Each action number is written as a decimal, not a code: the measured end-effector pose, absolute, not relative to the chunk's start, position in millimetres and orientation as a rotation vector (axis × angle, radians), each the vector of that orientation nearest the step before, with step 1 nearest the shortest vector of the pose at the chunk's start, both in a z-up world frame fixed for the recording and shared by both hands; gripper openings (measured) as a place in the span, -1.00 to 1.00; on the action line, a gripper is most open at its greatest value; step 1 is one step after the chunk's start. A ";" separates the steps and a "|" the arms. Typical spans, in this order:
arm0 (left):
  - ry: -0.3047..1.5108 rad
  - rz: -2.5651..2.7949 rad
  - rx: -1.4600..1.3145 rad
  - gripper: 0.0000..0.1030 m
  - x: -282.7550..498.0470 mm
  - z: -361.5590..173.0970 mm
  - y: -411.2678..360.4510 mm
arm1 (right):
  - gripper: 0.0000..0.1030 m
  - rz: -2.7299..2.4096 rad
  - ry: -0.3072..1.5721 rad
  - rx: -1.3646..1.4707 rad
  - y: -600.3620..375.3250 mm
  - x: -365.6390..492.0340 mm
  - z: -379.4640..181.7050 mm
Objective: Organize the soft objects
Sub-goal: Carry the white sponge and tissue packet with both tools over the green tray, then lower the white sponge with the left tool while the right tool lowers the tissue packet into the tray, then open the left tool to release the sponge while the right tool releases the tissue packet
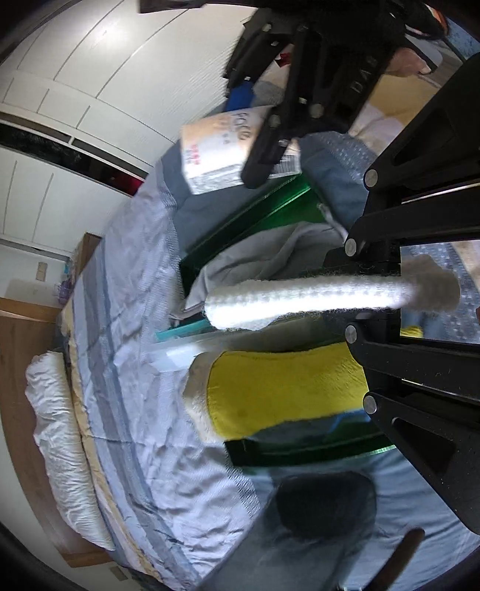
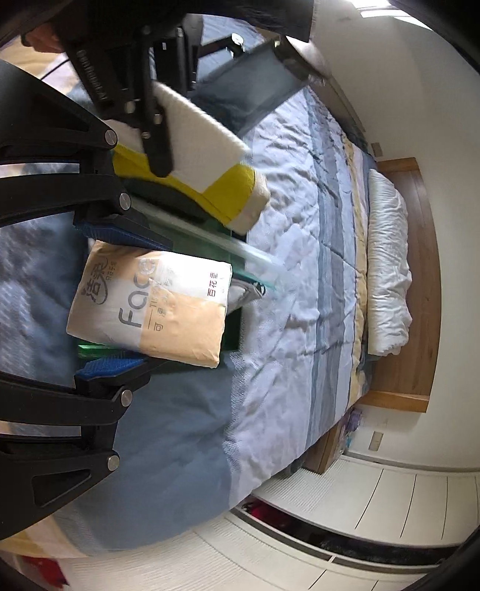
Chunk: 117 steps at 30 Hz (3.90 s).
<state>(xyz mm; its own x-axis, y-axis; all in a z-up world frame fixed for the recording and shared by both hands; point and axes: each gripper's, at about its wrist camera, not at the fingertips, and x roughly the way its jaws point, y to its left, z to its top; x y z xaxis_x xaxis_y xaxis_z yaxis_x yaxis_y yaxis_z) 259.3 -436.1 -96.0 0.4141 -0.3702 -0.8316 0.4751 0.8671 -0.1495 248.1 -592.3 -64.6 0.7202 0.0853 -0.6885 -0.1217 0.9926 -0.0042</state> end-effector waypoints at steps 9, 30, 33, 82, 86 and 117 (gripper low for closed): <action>1.045 -0.520 0.101 -0.91 265.2 -116.7 -448.8 | -0.03 0.184 0.846 -0.106 -596.3 302.9 -97.2; 1.056 -0.467 0.123 -0.91 268.0 -137.1 -459.8 | -0.01 0.233 0.934 -0.162 -590.3 336.3 -133.8; 1.058 -0.463 0.121 -0.91 270.3 -137.7 -461.3 | -0.01 0.233 0.938 -0.167 -589.4 338.0 -137.3; 1.018 -0.383 0.105 0.12 270.5 -139.2 -461.8 | 0.19 0.205 0.927 -0.173 -596.9 344.7 -134.7; 0.998 -0.355 0.118 0.21 268.7 -137.5 -461.6 | 0.21 0.202 0.924 -0.167 -597.4 344.1 -132.9; 0.953 -0.240 0.061 0.87 264.3 -128.6 -446.4 | 0.40 0.173 0.899 -0.154 -604.5 341.4 -122.2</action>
<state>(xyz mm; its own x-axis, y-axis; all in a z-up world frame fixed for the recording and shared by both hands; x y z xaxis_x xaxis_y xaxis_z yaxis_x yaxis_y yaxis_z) 264.3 -446.4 -128.6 0.5550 -0.1761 -0.8130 0.2299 0.9717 -0.0535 341.4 -604.5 -122.2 0.6102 0.0852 -0.7876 -0.2138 0.9750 -0.0602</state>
